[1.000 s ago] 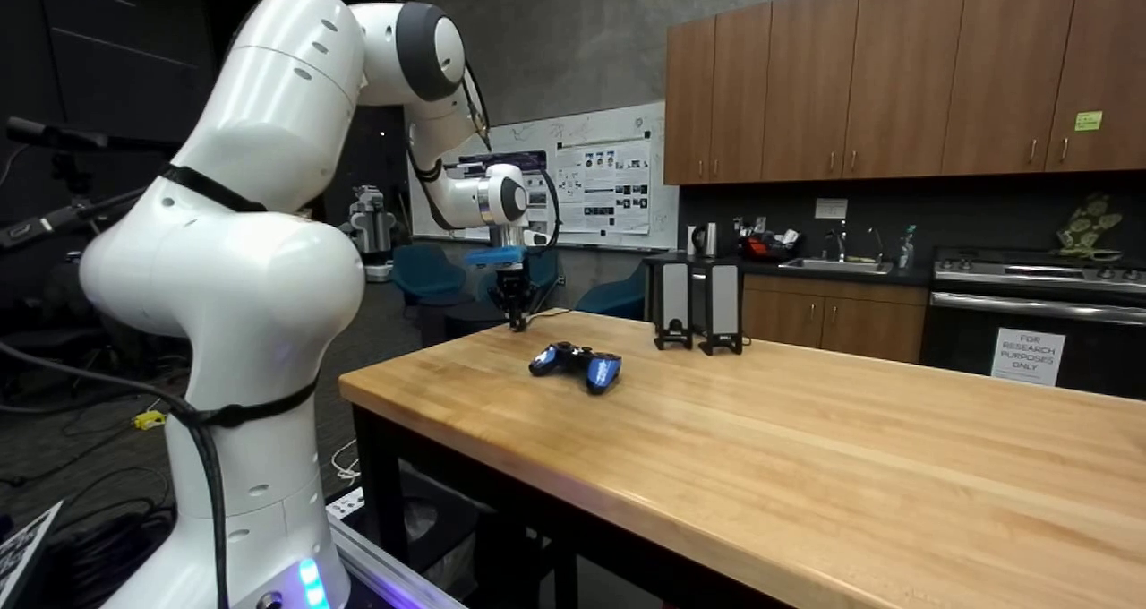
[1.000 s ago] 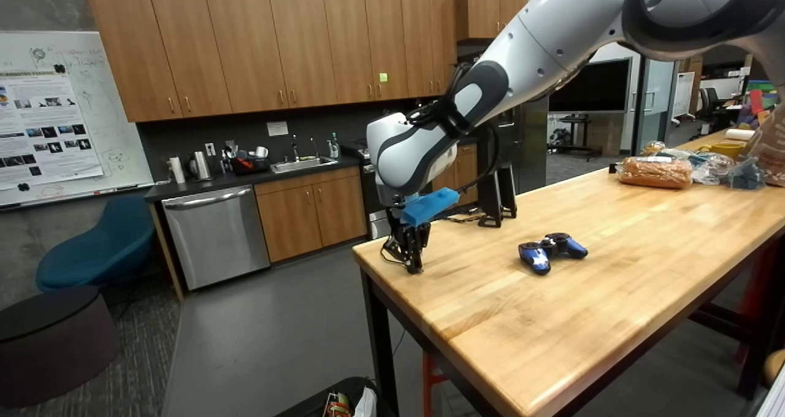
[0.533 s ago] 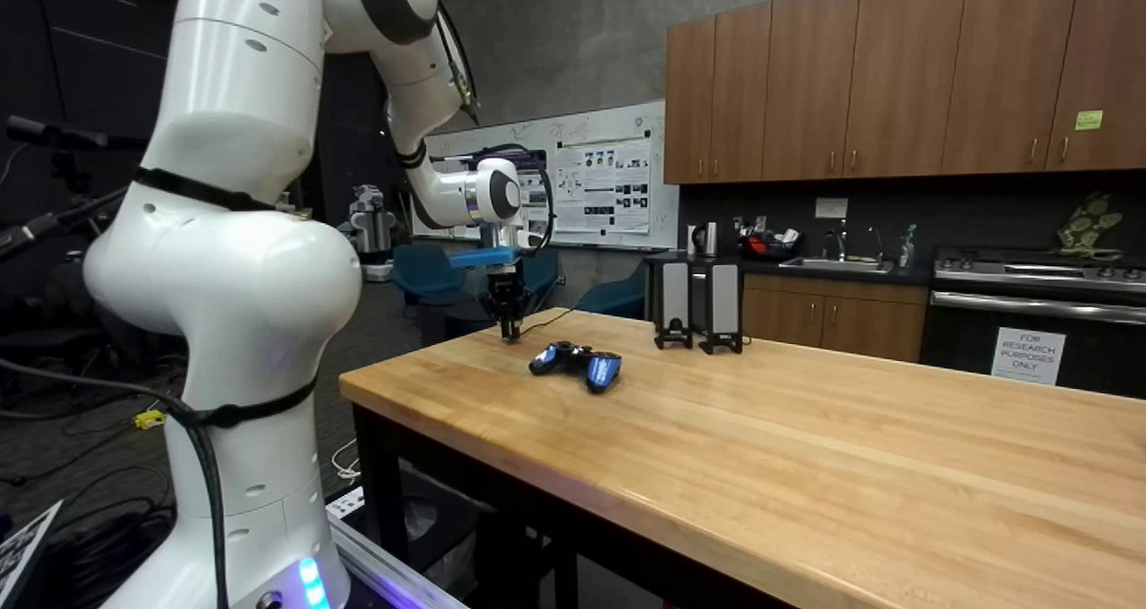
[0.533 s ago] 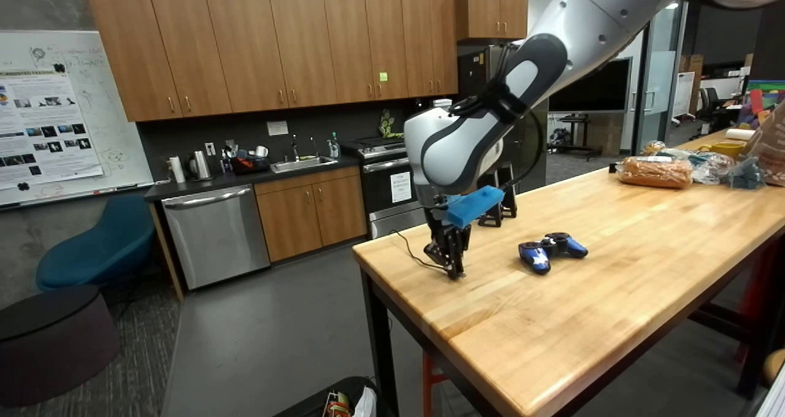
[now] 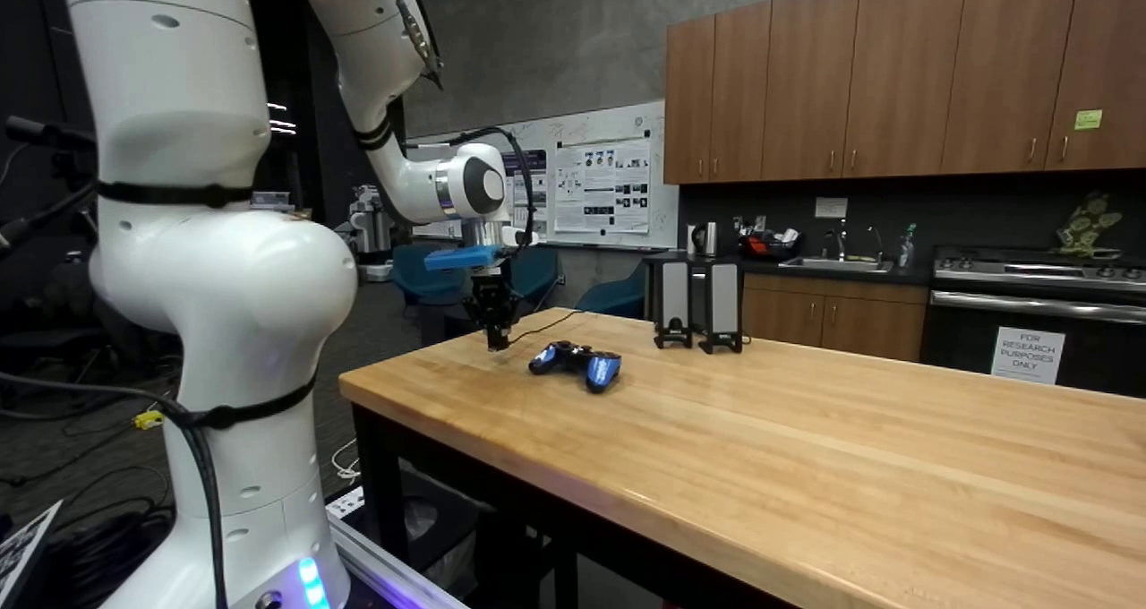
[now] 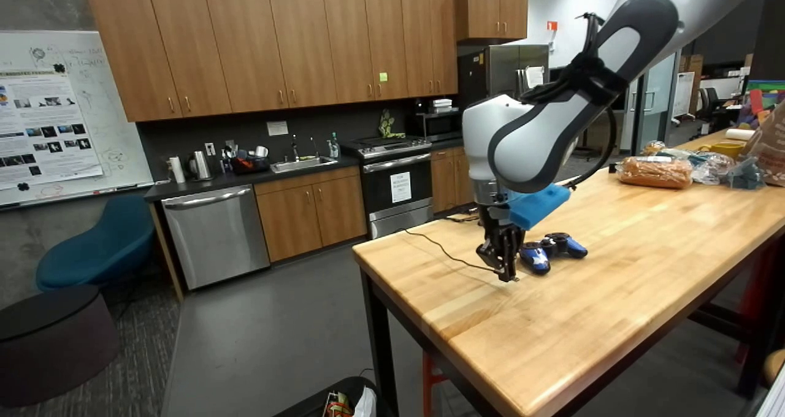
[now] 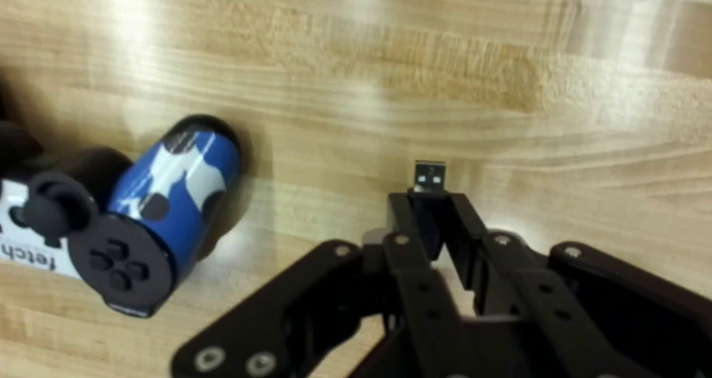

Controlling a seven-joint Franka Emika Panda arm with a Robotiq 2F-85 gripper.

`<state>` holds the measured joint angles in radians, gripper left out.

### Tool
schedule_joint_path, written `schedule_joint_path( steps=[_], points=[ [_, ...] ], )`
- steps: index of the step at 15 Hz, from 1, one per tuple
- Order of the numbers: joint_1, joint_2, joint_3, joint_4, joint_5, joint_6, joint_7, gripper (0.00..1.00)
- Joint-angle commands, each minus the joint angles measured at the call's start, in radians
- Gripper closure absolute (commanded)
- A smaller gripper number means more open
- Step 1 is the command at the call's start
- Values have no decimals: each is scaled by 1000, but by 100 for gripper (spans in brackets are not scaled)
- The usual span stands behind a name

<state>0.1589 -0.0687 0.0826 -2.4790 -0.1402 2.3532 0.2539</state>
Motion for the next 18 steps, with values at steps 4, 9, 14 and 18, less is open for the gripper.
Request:
schedule_joint_path(
  steps=[4, 9, 14, 18],
  points=[
    [-22, -286, 20, -235, 78, 17, -7, 95],
    [-23, -480, 21, -327, 101, -49, -22, 95],
    [-33, -605, 20, -302, 115, -138, -18, 95],
    [-51, -681, 18, -292, 124, -187, -16, 95]
  ],
)
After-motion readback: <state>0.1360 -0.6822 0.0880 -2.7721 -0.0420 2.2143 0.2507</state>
